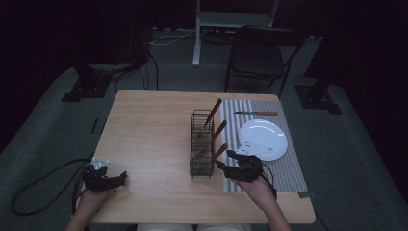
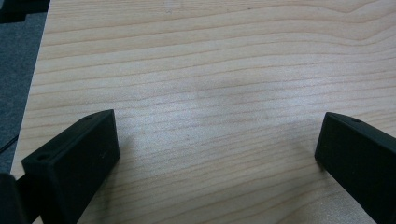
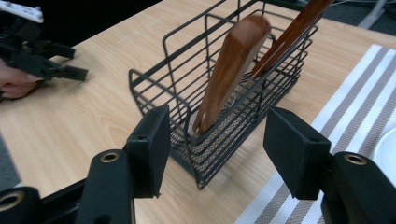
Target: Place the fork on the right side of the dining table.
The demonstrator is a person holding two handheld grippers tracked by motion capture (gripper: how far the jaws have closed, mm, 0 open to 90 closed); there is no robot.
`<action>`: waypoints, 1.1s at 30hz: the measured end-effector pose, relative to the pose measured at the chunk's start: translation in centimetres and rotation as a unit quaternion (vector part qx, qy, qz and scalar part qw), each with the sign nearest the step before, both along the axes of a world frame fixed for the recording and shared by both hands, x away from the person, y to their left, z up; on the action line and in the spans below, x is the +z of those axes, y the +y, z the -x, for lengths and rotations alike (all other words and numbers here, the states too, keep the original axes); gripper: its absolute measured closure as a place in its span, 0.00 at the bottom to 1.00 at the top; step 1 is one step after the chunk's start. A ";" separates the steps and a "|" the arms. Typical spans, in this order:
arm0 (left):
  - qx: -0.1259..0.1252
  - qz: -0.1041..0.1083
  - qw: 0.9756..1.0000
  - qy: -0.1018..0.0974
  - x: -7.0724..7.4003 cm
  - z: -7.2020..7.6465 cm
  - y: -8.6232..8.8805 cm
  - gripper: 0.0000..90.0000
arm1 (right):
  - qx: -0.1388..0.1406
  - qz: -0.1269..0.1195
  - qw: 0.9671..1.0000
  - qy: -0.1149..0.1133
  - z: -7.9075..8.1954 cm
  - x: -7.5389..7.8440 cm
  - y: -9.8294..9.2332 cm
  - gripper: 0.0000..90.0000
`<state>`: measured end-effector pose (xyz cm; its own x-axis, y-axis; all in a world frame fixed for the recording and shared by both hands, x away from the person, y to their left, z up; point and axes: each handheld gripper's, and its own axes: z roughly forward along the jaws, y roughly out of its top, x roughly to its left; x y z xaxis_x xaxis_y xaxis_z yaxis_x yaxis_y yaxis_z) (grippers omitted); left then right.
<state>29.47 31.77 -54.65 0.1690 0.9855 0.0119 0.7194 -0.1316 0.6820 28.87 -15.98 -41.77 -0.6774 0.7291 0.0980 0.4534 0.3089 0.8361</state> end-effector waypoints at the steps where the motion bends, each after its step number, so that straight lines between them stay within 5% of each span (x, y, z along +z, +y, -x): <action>1: 0.000 0.000 1.000 0.000 0.0 0.0 0.0 0.00 | -0.003 0.002 1.000 -0.001 -0.2 0.1 0.2 0.47; 15: 0.000 0.000 1.000 0.000 0.0 0.0 0.0 0.00 | -0.021 -0.015 1.000 0.002 -1.2 -0.4 1.0 0.63; 22: 0.000 0.000 1.000 0.000 0.0 0.0 0.0 0.00 | -0.021 -0.023 0.999 0.005 -1.3 -0.6 1.3 0.81; 33: 0.000 0.000 1.000 0.000 0.0 0.0 0.0 0.00 | -0.011 -0.041 0.999 0.011 -1.2 -0.5 1.5 0.90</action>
